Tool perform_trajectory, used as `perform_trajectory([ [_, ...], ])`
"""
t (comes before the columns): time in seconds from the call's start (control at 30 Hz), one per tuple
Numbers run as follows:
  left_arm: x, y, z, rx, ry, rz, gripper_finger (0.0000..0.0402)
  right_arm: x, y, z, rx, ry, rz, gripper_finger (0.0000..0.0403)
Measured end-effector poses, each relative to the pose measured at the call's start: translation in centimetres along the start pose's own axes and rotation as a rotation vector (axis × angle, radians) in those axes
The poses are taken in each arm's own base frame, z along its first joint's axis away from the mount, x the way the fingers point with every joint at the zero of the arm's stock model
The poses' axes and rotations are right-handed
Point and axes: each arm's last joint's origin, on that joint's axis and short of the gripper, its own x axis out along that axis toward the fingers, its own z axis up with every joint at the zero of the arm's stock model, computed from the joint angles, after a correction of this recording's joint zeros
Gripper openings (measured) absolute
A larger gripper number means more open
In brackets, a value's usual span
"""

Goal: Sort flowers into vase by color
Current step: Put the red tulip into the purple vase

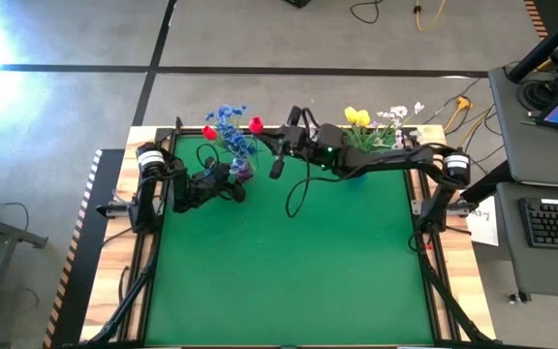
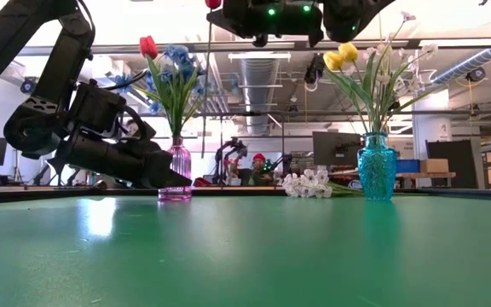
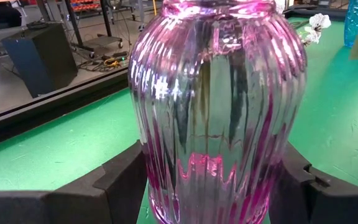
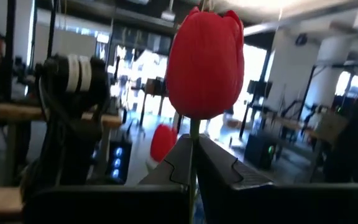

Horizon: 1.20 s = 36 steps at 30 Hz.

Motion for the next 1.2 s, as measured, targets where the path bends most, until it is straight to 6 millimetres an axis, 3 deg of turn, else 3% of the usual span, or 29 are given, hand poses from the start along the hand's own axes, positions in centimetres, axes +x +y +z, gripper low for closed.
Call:
perform_trajectory([
  [0.67, 0.0, 0.0, 0.0, 0.000, 0.000, 0.000, 0.0245, -0.5, 0.2, -1.1, 0.054, 0.137, 0.019, 0.0009],
  [0.97, 0.0, 0.0, 0.0, 0.000, 0.000, 0.000, 0.0245, -2.0, 0.6, -0.6, 0.024, -0.196, -0.033, 0.0009],
  [1.2, 0.0, 0.0, 0.0, 0.000, 0.000, 0.000, 0.0245, -1.5, 1.1, -2.4, -0.057, -0.294, -0.067, 0.0009],
])
